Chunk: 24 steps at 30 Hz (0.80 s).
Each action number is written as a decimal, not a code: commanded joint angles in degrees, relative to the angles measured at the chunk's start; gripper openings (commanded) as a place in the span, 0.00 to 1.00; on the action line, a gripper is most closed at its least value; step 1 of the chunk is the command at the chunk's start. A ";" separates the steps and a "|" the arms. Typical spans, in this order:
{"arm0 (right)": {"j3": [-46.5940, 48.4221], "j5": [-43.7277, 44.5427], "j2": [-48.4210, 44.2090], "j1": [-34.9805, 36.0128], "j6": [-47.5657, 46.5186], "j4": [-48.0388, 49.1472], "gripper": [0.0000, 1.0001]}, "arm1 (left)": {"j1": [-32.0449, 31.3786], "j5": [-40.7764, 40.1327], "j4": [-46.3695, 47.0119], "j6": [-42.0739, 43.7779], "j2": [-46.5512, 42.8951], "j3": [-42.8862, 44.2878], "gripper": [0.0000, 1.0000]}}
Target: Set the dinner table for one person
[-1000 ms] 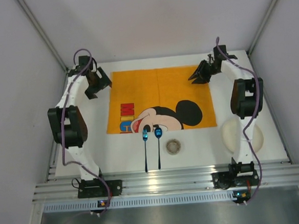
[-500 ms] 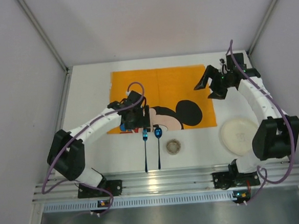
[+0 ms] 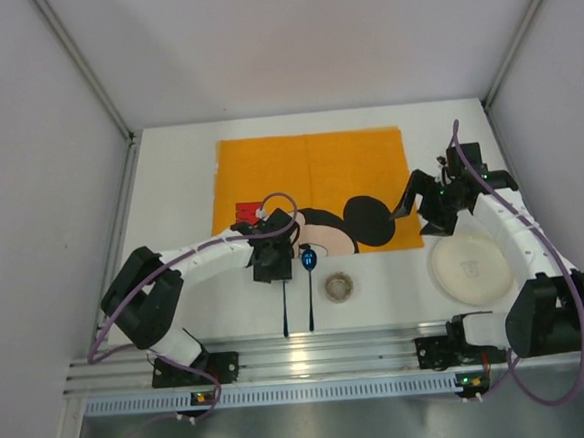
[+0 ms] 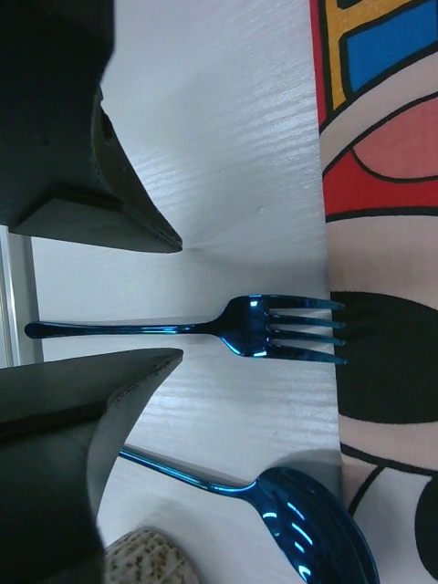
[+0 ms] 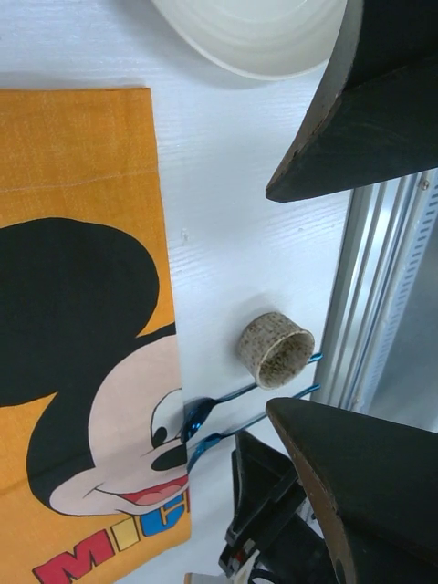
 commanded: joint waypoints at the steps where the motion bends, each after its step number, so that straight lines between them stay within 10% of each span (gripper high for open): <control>1: -0.31 1.75 -2.67 0.20 -0.95 -1.11 0.88 | -0.07 0.15 4.47 -1.65 0.25 -1.61 0.51; 24: 1.54 2.19 0.40 0.20 -1.57 -1.72 0.87 | -2.35 -0.90 5.46 -1.04 10.45 -2.77 0.00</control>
